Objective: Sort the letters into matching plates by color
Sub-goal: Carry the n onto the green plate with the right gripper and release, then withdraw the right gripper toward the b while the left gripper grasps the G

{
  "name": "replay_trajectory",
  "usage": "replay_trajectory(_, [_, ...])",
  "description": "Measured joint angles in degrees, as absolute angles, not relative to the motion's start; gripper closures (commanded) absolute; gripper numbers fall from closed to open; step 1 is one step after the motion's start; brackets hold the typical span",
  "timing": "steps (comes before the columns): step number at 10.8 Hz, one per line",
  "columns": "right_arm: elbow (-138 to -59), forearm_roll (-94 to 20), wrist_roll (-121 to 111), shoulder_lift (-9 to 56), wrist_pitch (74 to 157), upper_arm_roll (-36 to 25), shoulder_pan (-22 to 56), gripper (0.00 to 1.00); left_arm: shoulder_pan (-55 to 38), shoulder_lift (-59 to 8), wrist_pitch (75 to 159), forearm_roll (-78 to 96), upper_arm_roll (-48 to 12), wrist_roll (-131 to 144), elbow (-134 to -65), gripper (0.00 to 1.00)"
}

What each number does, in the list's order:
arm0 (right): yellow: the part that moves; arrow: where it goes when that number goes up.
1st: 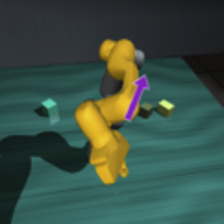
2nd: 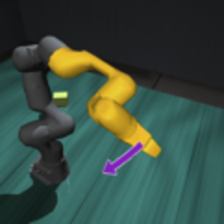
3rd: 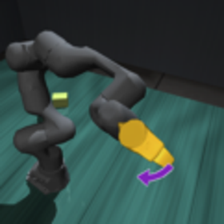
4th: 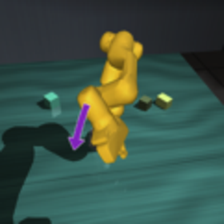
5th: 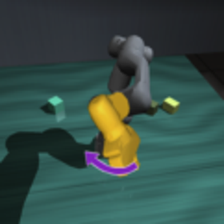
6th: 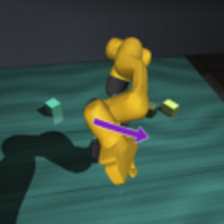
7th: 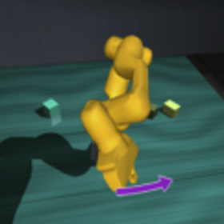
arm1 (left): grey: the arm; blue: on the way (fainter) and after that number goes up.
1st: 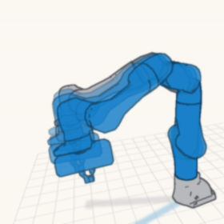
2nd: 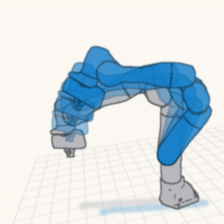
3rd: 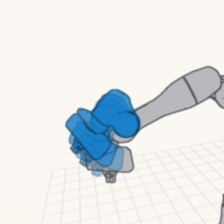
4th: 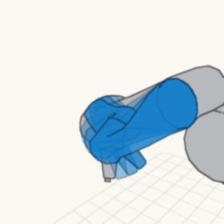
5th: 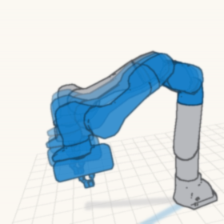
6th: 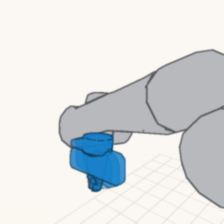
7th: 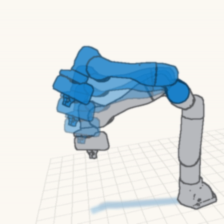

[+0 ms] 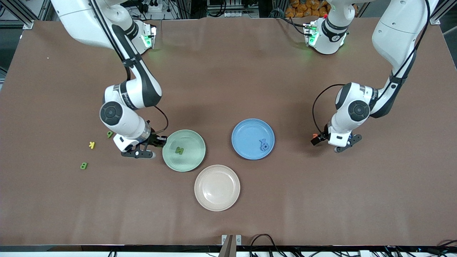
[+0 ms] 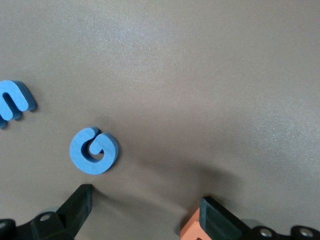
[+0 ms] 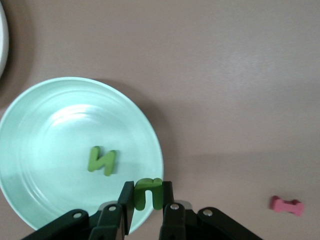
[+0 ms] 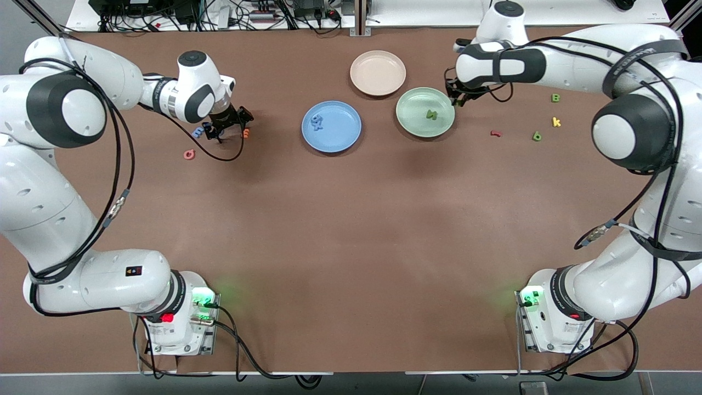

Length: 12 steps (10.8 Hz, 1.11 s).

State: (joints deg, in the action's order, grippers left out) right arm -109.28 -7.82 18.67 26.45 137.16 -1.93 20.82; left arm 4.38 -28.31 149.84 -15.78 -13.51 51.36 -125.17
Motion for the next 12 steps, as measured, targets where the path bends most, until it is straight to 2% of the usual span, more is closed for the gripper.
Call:
replay_trajectory(3, [-105.03,-7.83,23.84,30.38,136.76,-1.91,23.42,0.92,4.89,-28.27,149.86,-15.78,-13.23,51.29,-124.45,0.00])
replay_trajectory(4, [-103.84,-7.83,25.25,31.68,136.75,-1.91,24.19,0.88,5.23,-28.25,149.86,-15.78,-13.14,51.29,-123.84,0.00])
replay_trajectory(5, [-102.86,-7.83,26.63,32.77,136.75,-1.91,24.82,0.64,5.89,-28.24,149.86,-15.78,-13.11,51.24,-123.33,0.00])
replay_trajectory(6, [-102.11,-7.84,27.92,33.59,136.75,-1.91,25.23,0.28,6.62,-28.23,149.86,-15.78,-13.10,51.07,-123.06,0.00])
replay_trajectory(7, [-101.69,-7.84,28.91,34.04,136.72,-1.91,25.45,0.00,7.11,-28.24,149.86,-15.78,-13.09,51.01,-123.00,0.00])
replay_trajectory(12, [-100.89,-7.73,25.58,34.22,134.91,-2.79,25.30,0.00,7.28,-28.24,149.84,-15.78,-13.14,51.01,-122.78,0.00])
